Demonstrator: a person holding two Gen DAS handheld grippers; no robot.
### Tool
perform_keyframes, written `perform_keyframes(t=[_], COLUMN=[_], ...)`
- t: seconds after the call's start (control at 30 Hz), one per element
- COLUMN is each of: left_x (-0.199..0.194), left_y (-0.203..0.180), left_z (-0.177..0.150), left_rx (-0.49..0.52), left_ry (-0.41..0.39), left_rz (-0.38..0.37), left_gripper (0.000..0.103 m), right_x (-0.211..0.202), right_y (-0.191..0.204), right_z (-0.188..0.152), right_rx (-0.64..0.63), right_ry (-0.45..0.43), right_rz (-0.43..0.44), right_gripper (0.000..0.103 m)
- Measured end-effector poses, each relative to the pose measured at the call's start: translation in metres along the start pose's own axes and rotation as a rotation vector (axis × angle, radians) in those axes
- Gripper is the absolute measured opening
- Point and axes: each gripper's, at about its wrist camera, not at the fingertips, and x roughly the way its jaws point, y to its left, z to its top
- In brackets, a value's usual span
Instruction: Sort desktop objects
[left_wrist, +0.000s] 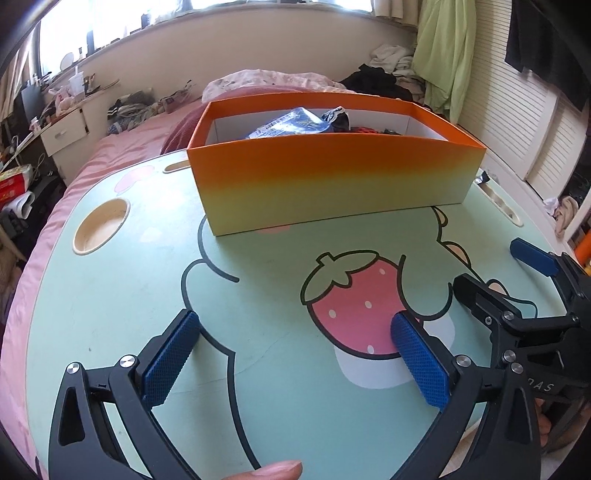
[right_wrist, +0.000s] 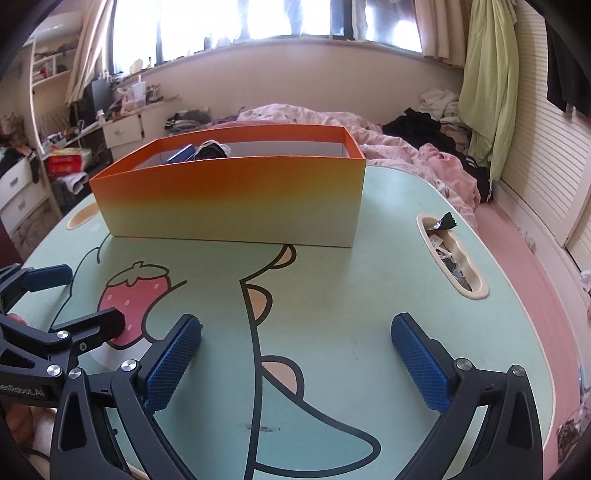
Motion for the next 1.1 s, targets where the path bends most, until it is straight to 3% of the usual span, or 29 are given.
perform_keyframes(t=[1.1], left_x=[0.0016], left_y=[0.0028], left_z=[-0.0007], left_rx=[0.000], left_ry=[-0.012], left_rz=[-0.001], left_gripper=[0.103], right_x=[0.0001], right_y=[-0.0003], right_z=[0.0009], right_rx=[0.000], right_ry=[0.000], right_rz=[-0.002], right_gripper=[0.103])
